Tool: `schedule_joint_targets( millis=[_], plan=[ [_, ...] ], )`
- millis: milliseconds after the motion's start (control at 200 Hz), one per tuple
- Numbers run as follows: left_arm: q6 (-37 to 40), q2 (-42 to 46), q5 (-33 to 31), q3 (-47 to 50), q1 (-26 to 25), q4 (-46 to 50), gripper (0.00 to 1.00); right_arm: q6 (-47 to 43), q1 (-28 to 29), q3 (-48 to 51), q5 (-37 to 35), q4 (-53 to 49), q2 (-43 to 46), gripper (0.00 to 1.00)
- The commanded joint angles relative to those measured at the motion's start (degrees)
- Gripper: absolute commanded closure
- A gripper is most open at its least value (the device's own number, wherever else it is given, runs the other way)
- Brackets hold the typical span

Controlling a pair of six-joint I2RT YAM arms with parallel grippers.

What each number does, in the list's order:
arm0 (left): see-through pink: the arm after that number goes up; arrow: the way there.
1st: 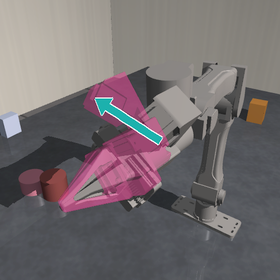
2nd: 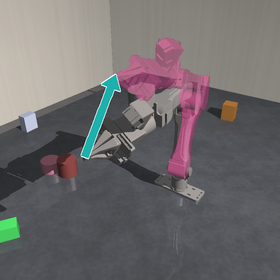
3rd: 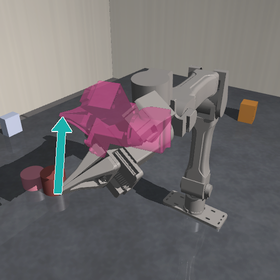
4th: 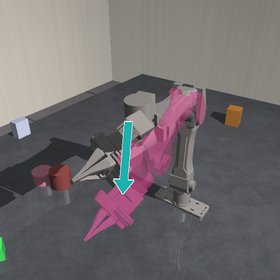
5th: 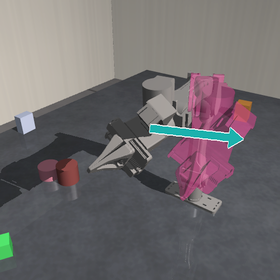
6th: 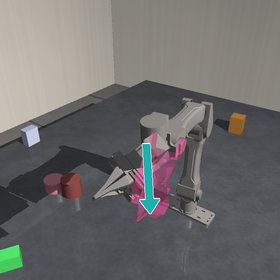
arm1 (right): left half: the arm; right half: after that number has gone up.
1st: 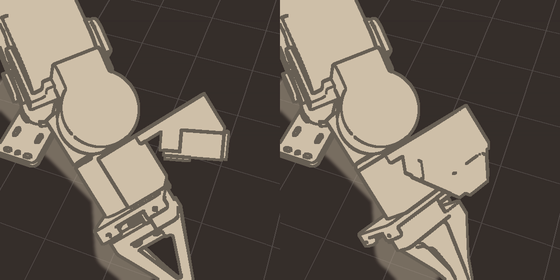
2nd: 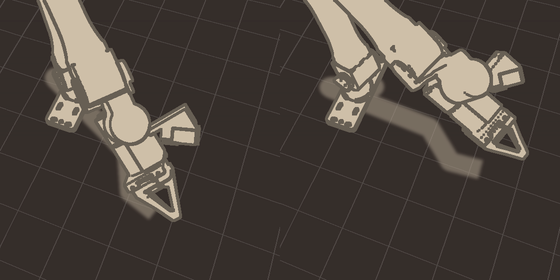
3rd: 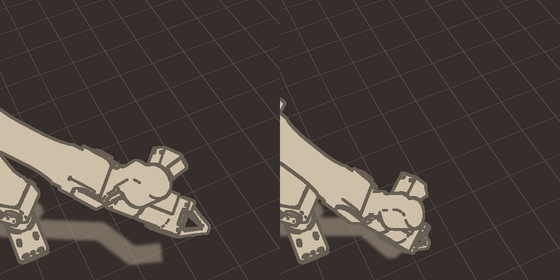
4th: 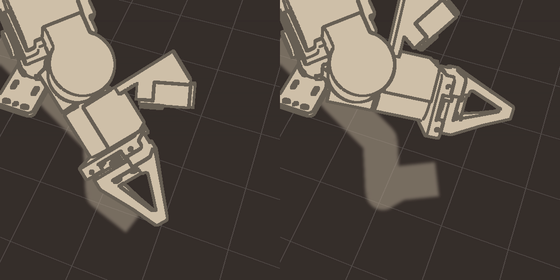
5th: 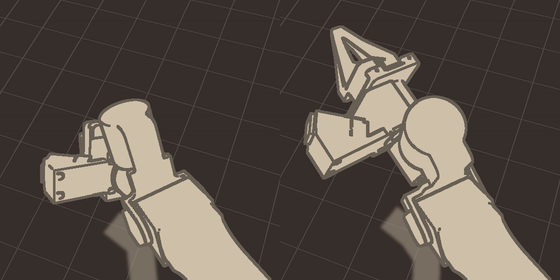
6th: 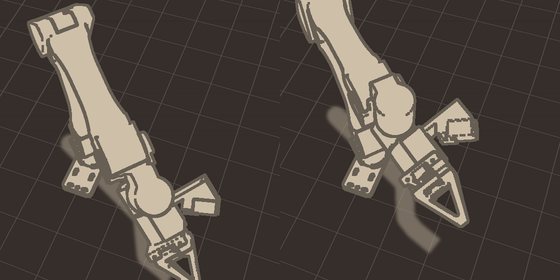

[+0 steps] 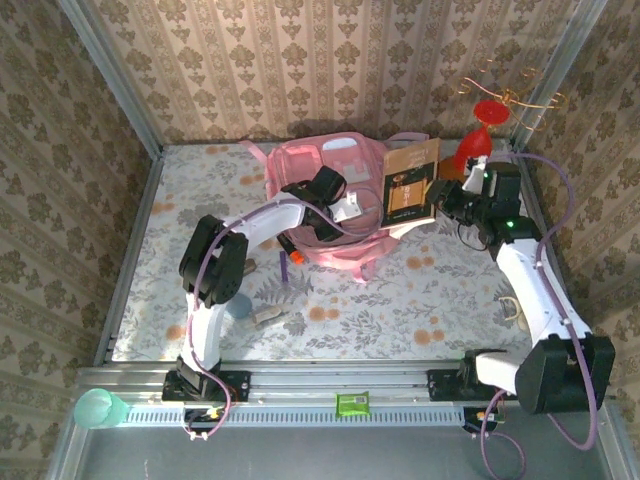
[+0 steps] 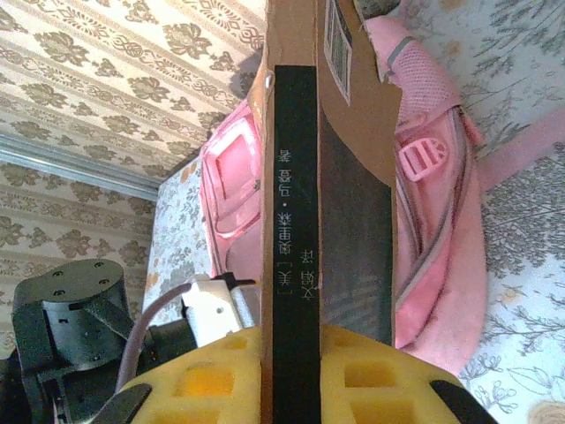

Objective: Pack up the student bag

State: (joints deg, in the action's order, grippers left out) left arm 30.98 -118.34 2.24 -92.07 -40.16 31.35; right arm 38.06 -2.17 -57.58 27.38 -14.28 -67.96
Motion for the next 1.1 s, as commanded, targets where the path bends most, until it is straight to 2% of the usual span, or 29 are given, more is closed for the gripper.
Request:
schedule_joint_targets(
  millis=[0, 75, 165, 310, 430, 520, 580, 655, 725, 845, 985, 1095],
  plan=[
    [-0.8, 0.1, 1.2, -1.4, 0.8, -0.2, 0.84, -3.5, -1.4, -0.8, -1.6, -1.4, 4.5, 1.00],
    [-5.0, 1.4, 4.9, -2.4, 2.0, -1.0, 1.00, -4.7, -1.6, -1.1, -2.8, -3.8, 6.3, 1.00],
    [-10.7, 6.1, 9.3, -0.3, 3.5, -6.6, 1.00, -4.6, -1.5, -0.9, -2.3, -5.8, 8.5, 1.00],
    [-21.1, 12.1, 16.5, -0.2, 6.5, -13.3, 1.00, -2.9, -1.5, -0.4, 3.0, -8.2, 12.7, 1.00],
    [-30.1, 14.1, 19.6, -0.4, 9.3, -16.8, 1.00, -4.4, -1.5, -0.4, 8.9, -11.1, 15.0, 1.00],
    [-39.9, 13.8, 25.8, -0.3, 12.5, -20.9, 1.00, -7.3, -1.5, 0.2, 11.7, -16.1, 17.1, 1.00],
    [-43.0, 13.2, 27.2, -1.7, 13.5, -21.3, 1.00, -6.4, -1.5, 2.0, 15.5, -15.9, 18.8, 1.00],
    [-44.2, 12.8, 27.3, -3.8, 13.5, -20.5, 1.00, -2.7, -1.0, 5.8, 18.2, -12.6, 20.5, 1.00],
    [-45.7, 12.2, 28.4, -5.7, 13.6, -20.2, 1.00, 1.5, 0.2, 9.6, 17.7, -7.4, 20.4, 1.00],
    [-47.4, 11.6, 30.4, -7.4, 13.4, -20.6, 1.00, 10.7, 4.1, 14.3, 16.5, 7.1, 15.6, 1.00],
    [-47.7, 11.3, 30.8, -8.1, 13.4, -20.5, 1.00, 17.9, 10.5, 13.1, 10.4, 17.8, 7.6, 1.00],
    [-47.4, 11.4, 31.7, -8.3, 13.4, -20.5, 1.00, 23.8, 11.3, 12.0, 5.7, 23.5, 0.3, 1.00]
  ],
)
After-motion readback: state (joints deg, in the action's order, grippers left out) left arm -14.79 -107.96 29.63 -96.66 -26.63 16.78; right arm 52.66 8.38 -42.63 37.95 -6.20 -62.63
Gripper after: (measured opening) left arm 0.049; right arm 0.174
